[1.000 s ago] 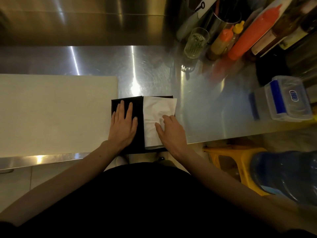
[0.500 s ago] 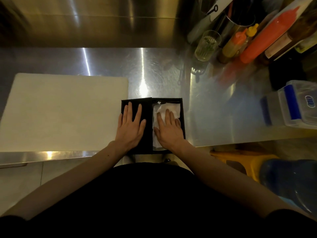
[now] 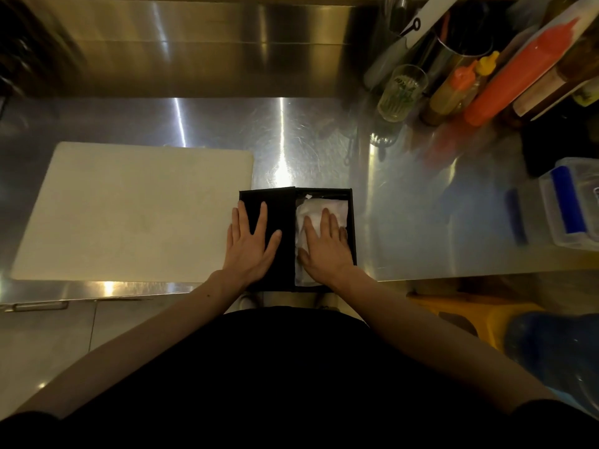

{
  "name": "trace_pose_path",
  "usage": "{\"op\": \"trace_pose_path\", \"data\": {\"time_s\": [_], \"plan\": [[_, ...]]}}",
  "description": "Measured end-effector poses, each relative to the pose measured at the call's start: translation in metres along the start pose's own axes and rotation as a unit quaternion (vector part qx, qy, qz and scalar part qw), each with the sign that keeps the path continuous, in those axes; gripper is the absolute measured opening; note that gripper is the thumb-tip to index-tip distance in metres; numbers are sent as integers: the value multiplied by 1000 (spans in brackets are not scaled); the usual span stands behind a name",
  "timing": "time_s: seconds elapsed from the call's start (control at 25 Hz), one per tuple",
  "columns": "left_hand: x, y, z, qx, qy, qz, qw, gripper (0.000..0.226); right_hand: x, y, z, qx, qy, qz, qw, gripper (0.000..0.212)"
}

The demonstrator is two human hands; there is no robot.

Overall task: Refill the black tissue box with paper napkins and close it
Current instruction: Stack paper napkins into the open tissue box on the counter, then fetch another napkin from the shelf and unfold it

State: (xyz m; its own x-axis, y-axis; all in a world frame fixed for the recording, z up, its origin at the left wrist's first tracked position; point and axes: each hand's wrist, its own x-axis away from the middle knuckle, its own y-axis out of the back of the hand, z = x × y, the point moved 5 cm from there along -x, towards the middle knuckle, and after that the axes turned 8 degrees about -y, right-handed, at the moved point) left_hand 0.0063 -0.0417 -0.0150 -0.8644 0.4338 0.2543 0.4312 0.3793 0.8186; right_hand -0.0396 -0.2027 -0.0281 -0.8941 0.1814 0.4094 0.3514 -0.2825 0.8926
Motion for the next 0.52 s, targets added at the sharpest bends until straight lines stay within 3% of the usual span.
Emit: {"op": "trace_pose_path", "data": {"time_s": [0.16,0.24,0.32,0.4,0.44,0.52], "plan": [[5,5,0,66,-13,-22,998,73,17,38,-7,-129,52,-166,976,57],[7,11,0,109,7,-42,993,78,23,45,-25,-184,3,-211,960,57],[6,15,7,146,41,-63,986,86,26,40,-46,-329,-104,-163,924,55],[2,24,9,171,23,-100,980,89,27,33,-58,-463,-190,-62,864,48],[0,28,12,193,17,-120,974,88,28,33,-59,-503,-210,-21,838,40],[-1,39,18,274,82,-147,947,81,29,37,-61,-551,-225,20,803,28]]}}
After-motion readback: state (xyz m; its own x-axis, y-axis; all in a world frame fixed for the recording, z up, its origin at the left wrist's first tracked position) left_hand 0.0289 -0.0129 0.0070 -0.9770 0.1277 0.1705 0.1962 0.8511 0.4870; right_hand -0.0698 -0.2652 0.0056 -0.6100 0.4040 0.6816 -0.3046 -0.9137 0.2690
